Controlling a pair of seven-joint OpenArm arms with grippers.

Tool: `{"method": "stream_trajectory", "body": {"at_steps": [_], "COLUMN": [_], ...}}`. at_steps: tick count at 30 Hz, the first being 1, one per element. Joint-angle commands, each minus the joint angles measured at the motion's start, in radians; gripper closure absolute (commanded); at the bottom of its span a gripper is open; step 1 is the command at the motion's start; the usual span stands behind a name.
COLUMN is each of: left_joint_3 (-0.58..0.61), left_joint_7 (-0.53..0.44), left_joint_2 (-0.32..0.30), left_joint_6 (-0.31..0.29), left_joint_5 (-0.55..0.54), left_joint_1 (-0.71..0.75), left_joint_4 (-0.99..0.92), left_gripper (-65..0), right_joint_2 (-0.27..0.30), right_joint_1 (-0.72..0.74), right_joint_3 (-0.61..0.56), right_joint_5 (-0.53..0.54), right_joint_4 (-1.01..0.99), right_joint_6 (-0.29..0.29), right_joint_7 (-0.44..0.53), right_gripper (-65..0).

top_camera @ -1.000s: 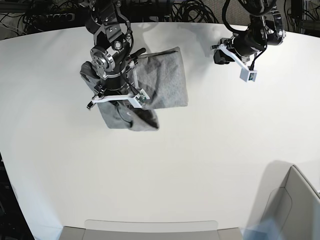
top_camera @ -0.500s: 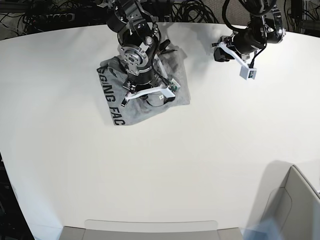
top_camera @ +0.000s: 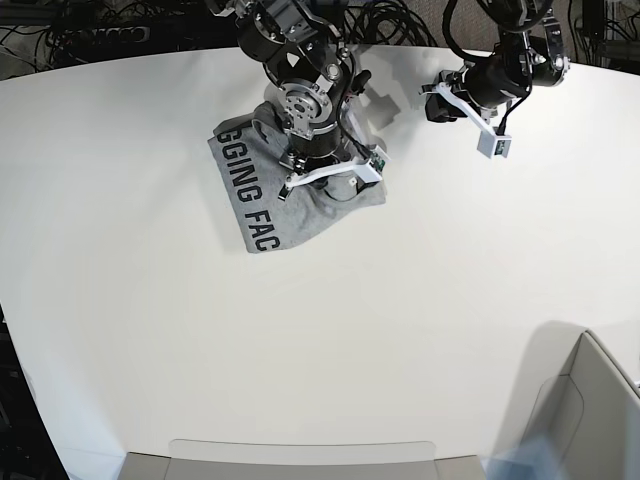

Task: Fold the T-shirt properly
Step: 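Fold the held strip end over toward the left gripper with the right gripper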

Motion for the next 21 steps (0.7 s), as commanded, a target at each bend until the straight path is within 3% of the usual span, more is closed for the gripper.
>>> {"method": "stream_trajectory", "body": {"at_steps": [1, 4, 6, 11, 19, 21], "left_joint_3": [-0.001, -0.001, -0.001, -0.001, -0.001, -0.001], "left_joint_7": [-0.013, -0.013, -0.013, -0.013, -0.013, -0.013], "left_joint_2": [-0.006, -0.006, -0.006, -0.006, -0.006, -0.006], "left_joint_6": [-0.003, -0.003, -0.003, -0.003, -0.003, -0.003], "left_joint_5": [-0.011, -0.011, -0.011, -0.011, -0.009, -0.009], "left_joint_1": [0.0, 0.0, 0.0, 0.0, 0.0, -0.002], "left_joint_4": [0.016, 0.016, 0.015, 0.015, -0.004, -0.03], "left_gripper": [-9.5, -9.5, -9.5, -9.5, -9.5, -9.5], "right_joint_2": [-0.015, -0.015, -0.015, -0.015, -0.033, -0.033], "right_joint_1": [0.009, 0.009, 0.009, 0.01, 0.018, 0.029], "right_joint_3": [-0.005, -0.033, -0.057, -0.102, -0.134, -0.138], "right_joint_5": [-0.008, -0.005, 0.009, 0.097, 0.117, 0.11], "right_joint_4": [0.018, 0.034, 0.057, 0.105, 0.099, 0.091], "right_joint_6": [-0.011, -0.011, -0.011, -0.011, -0.011, -0.011], "right_joint_7": [0.014, 0.015, 0.015, 0.012, 0.003, -0.052], "right_gripper": [-15.8, -25.3, -27.3, -27.5, -27.5, -27.5]}}
